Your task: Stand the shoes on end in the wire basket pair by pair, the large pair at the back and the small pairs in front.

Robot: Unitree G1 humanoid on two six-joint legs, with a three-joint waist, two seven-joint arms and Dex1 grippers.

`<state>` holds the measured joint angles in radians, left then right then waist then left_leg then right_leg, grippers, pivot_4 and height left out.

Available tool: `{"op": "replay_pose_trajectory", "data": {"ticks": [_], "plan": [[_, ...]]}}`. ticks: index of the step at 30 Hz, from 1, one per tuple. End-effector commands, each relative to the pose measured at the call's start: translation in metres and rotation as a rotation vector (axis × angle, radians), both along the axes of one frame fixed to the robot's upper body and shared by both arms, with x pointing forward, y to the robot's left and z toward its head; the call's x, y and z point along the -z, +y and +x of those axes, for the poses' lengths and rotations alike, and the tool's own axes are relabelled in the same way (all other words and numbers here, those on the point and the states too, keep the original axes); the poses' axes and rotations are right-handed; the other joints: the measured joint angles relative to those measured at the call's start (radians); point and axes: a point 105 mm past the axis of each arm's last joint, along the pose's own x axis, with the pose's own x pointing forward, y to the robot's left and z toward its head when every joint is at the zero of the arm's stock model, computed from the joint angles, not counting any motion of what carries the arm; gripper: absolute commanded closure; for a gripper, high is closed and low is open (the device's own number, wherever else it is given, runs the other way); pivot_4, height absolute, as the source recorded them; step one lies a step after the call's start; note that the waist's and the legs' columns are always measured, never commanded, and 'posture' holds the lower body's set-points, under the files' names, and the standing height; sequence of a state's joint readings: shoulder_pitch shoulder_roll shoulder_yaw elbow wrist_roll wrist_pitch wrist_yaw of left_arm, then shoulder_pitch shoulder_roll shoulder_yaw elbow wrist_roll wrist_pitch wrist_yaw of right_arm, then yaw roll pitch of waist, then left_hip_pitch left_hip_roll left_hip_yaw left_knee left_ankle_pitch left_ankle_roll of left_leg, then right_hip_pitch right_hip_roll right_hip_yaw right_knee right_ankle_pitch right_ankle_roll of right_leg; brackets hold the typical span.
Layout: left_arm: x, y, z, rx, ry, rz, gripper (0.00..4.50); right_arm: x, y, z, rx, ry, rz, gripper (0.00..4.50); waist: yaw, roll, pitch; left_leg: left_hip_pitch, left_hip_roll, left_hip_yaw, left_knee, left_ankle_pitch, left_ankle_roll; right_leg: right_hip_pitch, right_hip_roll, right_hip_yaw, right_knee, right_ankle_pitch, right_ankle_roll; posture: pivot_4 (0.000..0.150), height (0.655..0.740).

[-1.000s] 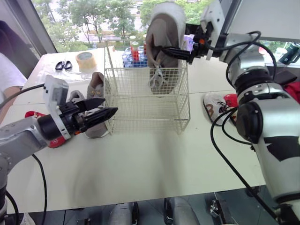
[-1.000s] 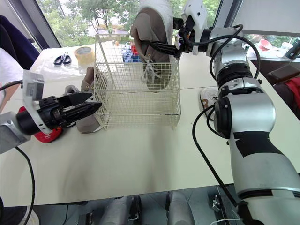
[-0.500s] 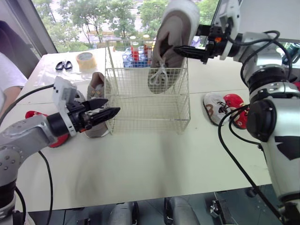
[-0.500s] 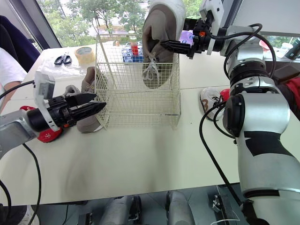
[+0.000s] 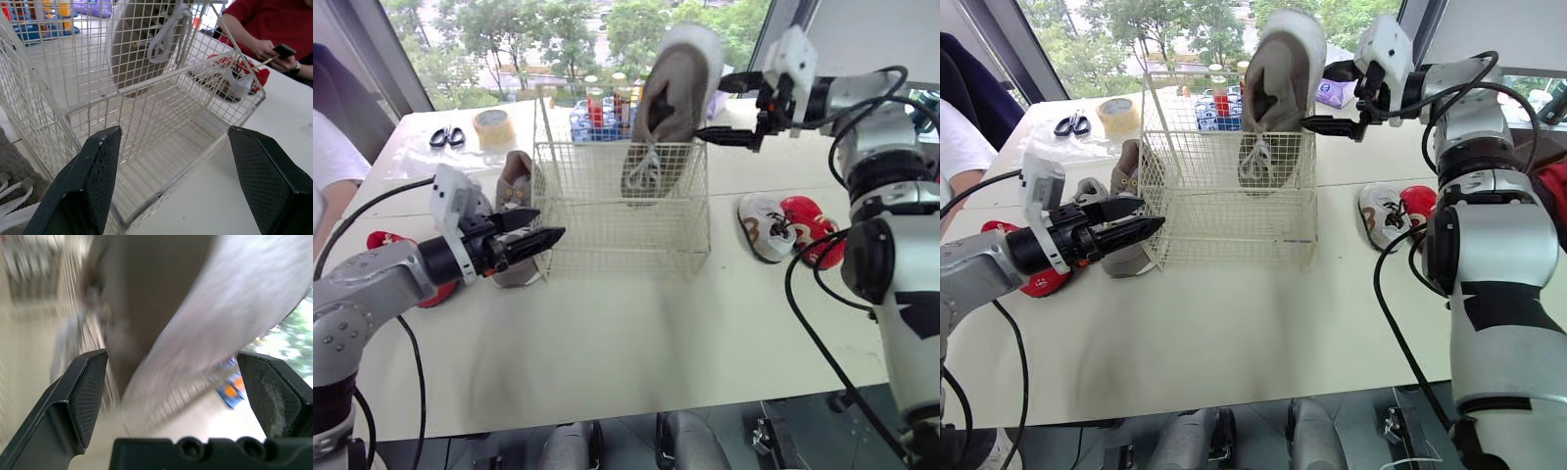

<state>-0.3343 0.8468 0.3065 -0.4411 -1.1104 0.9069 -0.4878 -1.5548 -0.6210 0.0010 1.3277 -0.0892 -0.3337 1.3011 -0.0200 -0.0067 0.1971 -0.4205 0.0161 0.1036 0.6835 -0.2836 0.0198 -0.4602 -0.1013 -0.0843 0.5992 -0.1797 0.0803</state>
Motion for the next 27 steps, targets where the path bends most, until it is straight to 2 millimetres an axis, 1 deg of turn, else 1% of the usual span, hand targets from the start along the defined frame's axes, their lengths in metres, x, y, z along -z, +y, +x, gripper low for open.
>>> {"op": "replay_pose_trajectory", "data": {"ticks": [1,4,6,8,10,12,13,14,16,17,18,19,20,21,22,23,24,26,27], "plan": [[-0.007,-0.003,0.001,0.01,-0.039,0.01,0.95,-0.026,0.004,-0.014,-0.078,-0.025,-0.002,0.03,-0.002,0.0,0.0,0.0,0.0,0.0,0.0,0.0,0.0,0.0,0.0,0.0,0.0,0.0,0.0,0.15,0.74],[-0.007,-0.002,0.001,0.006,-0.043,0.017,0.95,-0.023,-0.005,-0.017,-0.074,0.012,-0.013,0.03,-0.001,0.0,0.0,0.001,0.0,0.0,0.0,0.001,-0.001,0.0,0.0,0.0,0.002,0.0,0.0,0.15,0.74],[-0.011,0.002,0.002,-0.014,-0.054,0.006,0.95,-0.027,-0.018,-0.02,-0.049,0.026,0.015,0.03,0.003,0.0,0.0,0.002,0.0,0.0,0.0,0.001,-0.001,0.0,0.0,0.0,0.002,0.0,0.0,0.15,0.74],[-0.02,0.009,0.001,-0.041,-0.075,-0.02,0.95,-0.03,-0.037,-0.023,0.011,0.045,0.018,0.03,0.008,0.0,0.0,0.001,0.0,0.0,0.0,0.001,-0.001,0.001,0.0,0.0,0.002,0.0,0.0,0.15,0.74],[-0.033,0.02,0.002,-0.087,-0.098,-0.074,0.95,-0.038,-0.057,-0.029,0.056,0.043,0.058,0.03,0.009,0.0,0.0,0.001,0.0,-0.001,0.0,0.001,-0.001,0.001,0.0,0.0,0.002,0.0,0.0,0.15,0.74],[-0.05,0.037,0.008,-0.168,-0.127,-0.112,0.43,-0.057,-0.073,-0.041,0.056,0.008,0.172,0.0,0.009,0.0,0.0,0.001,0.0,-0.002,0.0,0.001,-0.001,0.001,-0.001,0.0,0.002,0.0,0.0,0.15,0.74],[-0.057,0.046,0.013,-0.215,-0.135,-0.109,0.09,-0.063,-0.077,-0.048,0.042,0.001,0.211,0.0,0.009,0.0,0.0,0.001,0.0,-0.002,0.0,0.001,-0.001,0.001,-0.001,0.0,0.001,0.0,0.0,0.15,0.74],[-0.063,0.054,0.018,-0.258,-0.141,-0.103,0.03,-0.067,-0.079,-0.054,0.023,0.005,0.234,0.0,0.007,0.0,0.0,0.001,0.0,-0.002,0.0,0.001,-0.001,0.001,-0.001,0.0,0.002,0.0,0.0,0.15,0.74],[-0.079,0.075,0.042,-0.424,-0.154,-0.062,0.03,-0.075,-0.069,-0.07,-0.067,0.04,0.314,0.0,0.006,-0.001,-0.001,0.003,0.0,-0.002,0.0,0.001,-0.001,0.002,0.0,0.0,0.002,0.0,0.0,0.15,0.74],[-0.083,0.081,0.048,-0.471,-0.154,-0.046,0.03,-0.076,-0.063,-0.076,-0.095,0.056,0.334,0.0,0.004,-0.001,-0.001,0.004,0.0,-0.002,0.001,0.001,-0.001,0.004,0.0,0.0,0.002,0.0,0.0,0.15,0.74],[-0.085,0.086,0.057,-0.503,-0.131,-0.025,0.03,-0.072,-0.052,-0.085,-0.133,0.103,0.343,0.0,0.004,-0.001,-0.001,0.007,0.0,-0.001,0.001,0.001,-0.001,0.005,0.001,0.0,0.004,0.0,0.0,0.15,0.74],[-0.08,0.086,0.064,-0.498,-0.056,0.012,0.03,-0.059,-0.036,-0.099,-0.193,0.19,0.313,0.0,0.005,-0.001,-0.001,0.011,0.0,-0.001,0.0,0.001,-0.001,0.009,0.001,0.001,0.005,0.0,0.0,0.15,0.74],[-0.075,0.084,0.07,-0.477,0.011,0.055,0.03,-0.042,-0.017,-0.116,-0.256,0.286,0.272,0.0,0.005,-0.001,-0.001,0.013,0.0,-0.001,-0.001,0.001,-0.001,0.011,0.001,0.001,0.007,0.0,0.0,0.15,0.74],[-0.069,0.081,0.076,-0.454,0.069,0.095,0.03,-0.022,0.0,-0.135,-0.319,0.377,0.219,0.0,0.009,-0.001,-0.001,0.014,0.001,-0.001,0.0,0.001,-0.001,0.011,0.001,0.0,0.009,0.0,0.0,0.15,0.74],[-0.06,0.079,0.085,-0.444,0.135,0.137,0.03,0.001,0.019,-0.152,-0.386,0.459,0.159,0.0,0.012,-0.001,-0.002,0.014,0.001,-0.001,0.0,0.001,-0.002,0.011,0.001,0.0,0.011,-0.001,0.0,0.15,0.74],[-0.054,0.08,0.092,-0.441,0.174,0.167,0.03,0.016,0.032,-0.165,-0.425,0.505,0.128,0.0,0.013,-0.002,-0.002,0.014,0.0,-0.001,0.0,0.001,-0.002,0.011,0.001,0.0,0.012,-0.001,0.0,0.15,0.74],[-0.046,0.08,0.102,-0.444,0.214,0.202,0.03,0.034,0.042,-0.174,-0.441,0.529,0.082,0.0,0.015,-0.002,-0.002,0.014,0.0,-0.001,0.001,0.001,-0.002,0.011,0.001,-0.001,0.012,-0.001,0.0,0.15,0.74],[-0.038,0.084,0.114,-0.456,0.255,0.252,0.03,0.053,0.053,-0.186,-0.454,0.543,0.047,0.0,0.021,-0.002,-0.002,0.014,-0.001,-0.001,0.002,0.001,-0.002,0.011,0.001,-0.001,0.013,-0.001,0.0,0.15,0.74],[-0.033,0.083,0.121,-0.455,0.278,0.274,0.03,0.061,0.056,-0.187,-0.43,0.547,0.041,0.0,0.025,-0.002,-0.002,0.013,-0.001,-0.001,0.002,0.001,-0.002,0.011,0.001,0.0,0.012,-0.001,0.0,0.15,0.74]]}}
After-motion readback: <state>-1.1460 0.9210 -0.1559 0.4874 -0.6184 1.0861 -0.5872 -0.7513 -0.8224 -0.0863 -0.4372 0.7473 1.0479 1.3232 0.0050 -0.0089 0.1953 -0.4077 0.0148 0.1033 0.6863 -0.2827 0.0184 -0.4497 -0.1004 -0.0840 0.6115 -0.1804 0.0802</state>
